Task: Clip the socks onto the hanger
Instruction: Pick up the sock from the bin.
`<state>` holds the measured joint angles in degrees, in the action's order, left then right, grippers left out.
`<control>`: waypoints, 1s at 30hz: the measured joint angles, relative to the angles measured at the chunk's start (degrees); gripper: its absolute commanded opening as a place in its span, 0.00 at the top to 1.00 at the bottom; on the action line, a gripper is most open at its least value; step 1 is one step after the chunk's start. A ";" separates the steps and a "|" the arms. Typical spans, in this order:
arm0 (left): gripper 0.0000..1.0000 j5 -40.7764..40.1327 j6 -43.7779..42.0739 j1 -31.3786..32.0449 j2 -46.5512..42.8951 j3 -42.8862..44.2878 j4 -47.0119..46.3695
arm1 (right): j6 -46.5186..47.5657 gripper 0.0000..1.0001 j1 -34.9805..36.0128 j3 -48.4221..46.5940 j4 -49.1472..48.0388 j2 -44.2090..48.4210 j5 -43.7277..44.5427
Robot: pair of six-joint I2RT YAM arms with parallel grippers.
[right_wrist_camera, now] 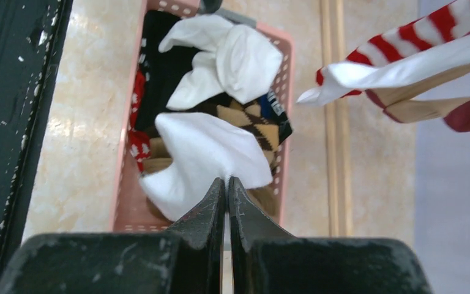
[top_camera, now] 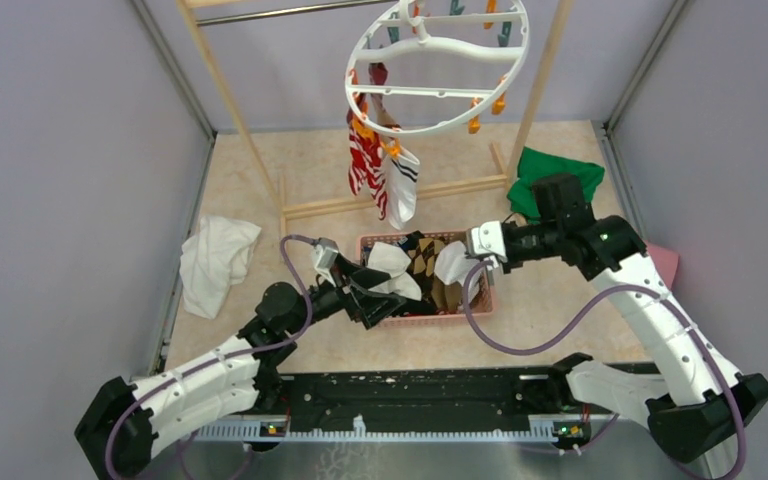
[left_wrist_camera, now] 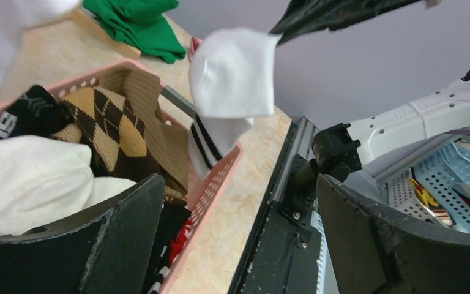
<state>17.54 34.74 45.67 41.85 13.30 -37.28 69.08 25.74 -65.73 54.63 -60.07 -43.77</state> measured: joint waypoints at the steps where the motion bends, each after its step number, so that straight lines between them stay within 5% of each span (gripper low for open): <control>1: 0.01 0.59 0.85 0.00 0.90 -0.28 -0.76 | -0.22 1.00 0.00 -1.36 0.07 -0.20 -0.57; 5: 0.01 2.19 3.06 0.00 3.37 -0.68 -2.95 | -2.21 1.00 0.00 -3.69 0.02 -1.07 -3.34; 16: 0.01 6.82 4.11 1.22 11.39 -0.61 -11.10 | -28.33 1.00 -0.81 1.44 -15.56 -2.10 -9.20; 24: 0.01 -12.07 -11.28 19.21 23.39 0.46 -20.02 | -48.94 1.00 -1.55 5.40 -28.06 -3.13 -8.28; 30: 0.09 -25.22 -21.81 21.20 37.94 6.60 -25.64 | -54.38 1.00 -1.55 6.08 -32.70 -3.10 -8.57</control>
<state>-7.68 12.93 66.87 79.79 19.90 -62.92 14.70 24.18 -59.66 21.93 -63.18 -52.34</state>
